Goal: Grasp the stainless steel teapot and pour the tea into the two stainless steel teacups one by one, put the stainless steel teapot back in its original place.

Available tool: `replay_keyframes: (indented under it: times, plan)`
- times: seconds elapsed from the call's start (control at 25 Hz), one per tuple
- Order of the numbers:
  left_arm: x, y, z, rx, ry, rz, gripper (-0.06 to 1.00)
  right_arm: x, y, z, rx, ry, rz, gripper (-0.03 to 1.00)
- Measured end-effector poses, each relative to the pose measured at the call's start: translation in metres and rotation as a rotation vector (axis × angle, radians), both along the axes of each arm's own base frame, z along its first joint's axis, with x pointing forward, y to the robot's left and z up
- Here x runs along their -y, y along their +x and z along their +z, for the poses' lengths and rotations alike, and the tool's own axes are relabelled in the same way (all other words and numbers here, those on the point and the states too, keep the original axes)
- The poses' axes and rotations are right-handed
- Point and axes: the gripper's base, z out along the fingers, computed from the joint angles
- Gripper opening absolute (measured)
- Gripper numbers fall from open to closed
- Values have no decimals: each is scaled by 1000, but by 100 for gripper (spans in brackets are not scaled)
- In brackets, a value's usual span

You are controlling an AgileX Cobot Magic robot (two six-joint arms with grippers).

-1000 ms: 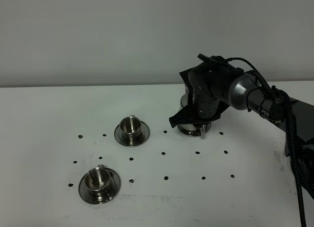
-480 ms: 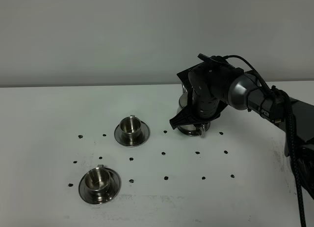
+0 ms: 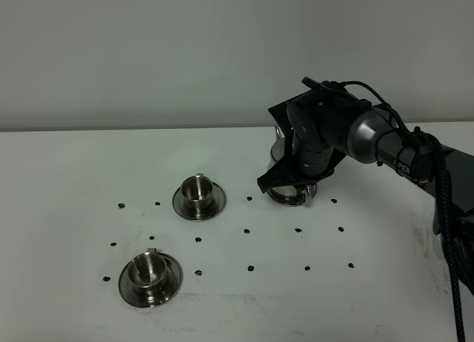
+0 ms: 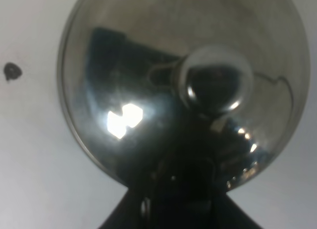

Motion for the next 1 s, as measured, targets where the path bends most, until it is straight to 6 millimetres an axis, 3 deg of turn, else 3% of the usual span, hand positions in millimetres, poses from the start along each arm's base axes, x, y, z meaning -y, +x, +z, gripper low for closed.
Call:
replay_keyframes:
  times: [0.24,0.52,0.76,1.0]
  plan:
    - [0,0,0,0,0,0,24,1,0,5,8,2,7,19]
    - [0,0,0,0,0,0,24,0,-3,37,79,33,45,19]
    - [0,0,0,0,0,0,24,-14,-21,54,127,96,122,19]
    - [0,0,0,0,0,0,24,-13,-42,67,176,126,175,19]
